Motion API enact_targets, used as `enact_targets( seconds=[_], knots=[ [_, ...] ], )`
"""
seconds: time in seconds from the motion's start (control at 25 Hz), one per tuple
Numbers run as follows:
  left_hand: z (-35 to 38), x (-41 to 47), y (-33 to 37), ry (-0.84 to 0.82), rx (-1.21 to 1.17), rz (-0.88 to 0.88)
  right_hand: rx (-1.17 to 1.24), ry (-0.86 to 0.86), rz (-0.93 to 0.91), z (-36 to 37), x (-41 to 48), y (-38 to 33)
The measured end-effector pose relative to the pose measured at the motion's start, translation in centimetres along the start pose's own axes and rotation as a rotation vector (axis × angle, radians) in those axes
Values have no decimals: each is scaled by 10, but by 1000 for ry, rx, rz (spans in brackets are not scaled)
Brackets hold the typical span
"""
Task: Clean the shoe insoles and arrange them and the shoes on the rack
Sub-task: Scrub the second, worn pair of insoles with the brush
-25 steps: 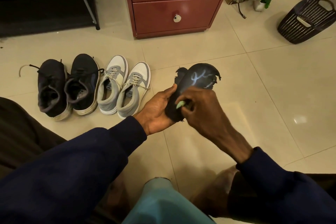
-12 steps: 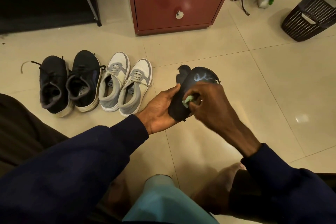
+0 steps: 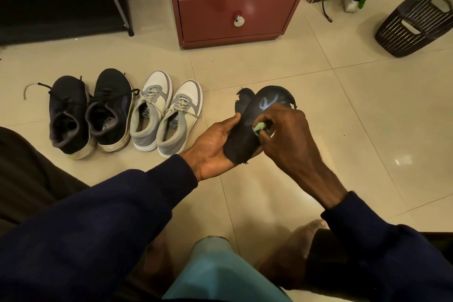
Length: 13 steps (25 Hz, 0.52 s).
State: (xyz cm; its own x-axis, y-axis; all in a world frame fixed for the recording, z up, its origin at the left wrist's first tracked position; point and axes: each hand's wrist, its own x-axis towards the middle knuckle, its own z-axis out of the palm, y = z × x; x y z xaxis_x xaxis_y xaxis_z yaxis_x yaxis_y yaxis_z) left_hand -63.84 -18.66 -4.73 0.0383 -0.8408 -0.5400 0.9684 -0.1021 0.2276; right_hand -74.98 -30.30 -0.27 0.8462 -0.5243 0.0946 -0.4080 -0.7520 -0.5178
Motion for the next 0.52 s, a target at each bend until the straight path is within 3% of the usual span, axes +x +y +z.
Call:
enact_targets(
  seconds=[0.16,0.28,0.36,0.52],
  knots=[
    [-2,0,-1,13,78,-7,127,-232,-104,3,-12,-19],
    [0,0,-1,-3,7,3,1,-12,-26,0,1,0],
    [1,0,0,-12,-7,-9,-37,27,-15,0,-1,-3],
    [-3,0,-1,10,90,-15,110,-239,-107,3,-12,-20]
  ],
)
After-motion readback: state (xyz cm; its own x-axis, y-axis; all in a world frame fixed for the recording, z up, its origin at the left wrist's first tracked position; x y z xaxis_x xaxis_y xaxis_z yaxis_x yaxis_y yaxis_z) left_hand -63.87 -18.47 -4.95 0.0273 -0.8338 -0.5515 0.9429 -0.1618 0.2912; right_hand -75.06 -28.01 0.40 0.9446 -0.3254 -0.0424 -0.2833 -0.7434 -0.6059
